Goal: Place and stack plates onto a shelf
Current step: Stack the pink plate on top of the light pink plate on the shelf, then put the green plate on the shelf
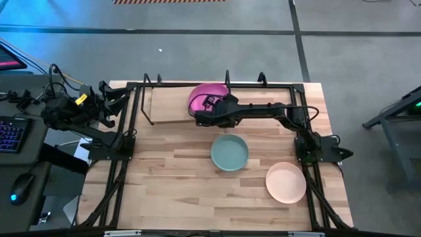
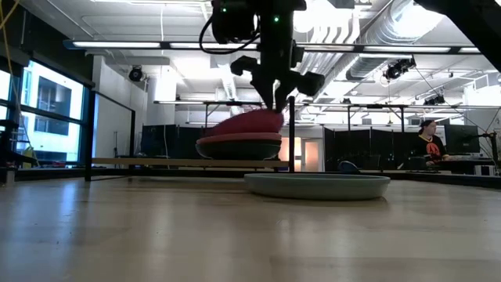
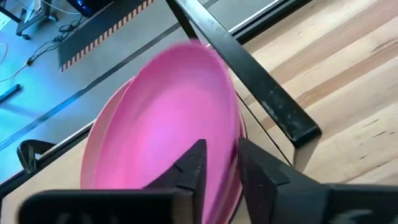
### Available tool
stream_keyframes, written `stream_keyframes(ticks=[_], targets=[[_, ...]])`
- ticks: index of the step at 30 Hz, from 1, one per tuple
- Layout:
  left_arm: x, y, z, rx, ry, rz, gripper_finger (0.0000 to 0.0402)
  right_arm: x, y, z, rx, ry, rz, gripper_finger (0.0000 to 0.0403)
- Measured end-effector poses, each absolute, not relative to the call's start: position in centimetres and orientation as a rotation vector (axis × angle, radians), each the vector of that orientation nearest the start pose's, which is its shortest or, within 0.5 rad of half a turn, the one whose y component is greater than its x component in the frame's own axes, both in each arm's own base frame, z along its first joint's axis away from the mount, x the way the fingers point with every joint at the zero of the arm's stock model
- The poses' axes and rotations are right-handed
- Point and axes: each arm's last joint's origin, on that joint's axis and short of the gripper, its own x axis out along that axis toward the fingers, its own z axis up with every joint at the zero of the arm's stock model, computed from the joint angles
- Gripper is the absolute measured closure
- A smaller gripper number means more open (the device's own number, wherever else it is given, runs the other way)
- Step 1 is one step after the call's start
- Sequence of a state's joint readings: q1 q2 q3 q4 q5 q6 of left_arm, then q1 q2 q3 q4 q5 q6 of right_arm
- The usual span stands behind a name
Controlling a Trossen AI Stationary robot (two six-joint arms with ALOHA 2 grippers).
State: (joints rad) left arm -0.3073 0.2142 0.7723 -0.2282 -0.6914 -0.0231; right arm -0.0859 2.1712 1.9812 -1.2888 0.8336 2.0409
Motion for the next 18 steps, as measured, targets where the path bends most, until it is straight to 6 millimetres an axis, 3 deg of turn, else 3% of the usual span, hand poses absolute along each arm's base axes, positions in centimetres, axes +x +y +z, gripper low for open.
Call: stream_keyframes(ticks=[5,11,16,18], targets=[[2.8,1.1,36.9,-0.181,-0.296,0.377,0.0234,42.9,-5.8,24.7,1.046,0.113,-1.644,0.0282],[2.8,1.1,36.9,-0.180,-0.295,0.378,0.0234,42.8,-5.3,24.9,1.023,0.273,-1.599,0.0261],[2.8,1.0,36.7,-0.168,-0.273,0.378,0.0234,43.3,-3.9,28.0,0.837,0.380,-1.440,0.0260],[2.9,1.0,36.6,-0.174,-0.259,0.377,0.0234,43.6,-3.2,29.7,0.745,0.530,-1.296,0.0260]])
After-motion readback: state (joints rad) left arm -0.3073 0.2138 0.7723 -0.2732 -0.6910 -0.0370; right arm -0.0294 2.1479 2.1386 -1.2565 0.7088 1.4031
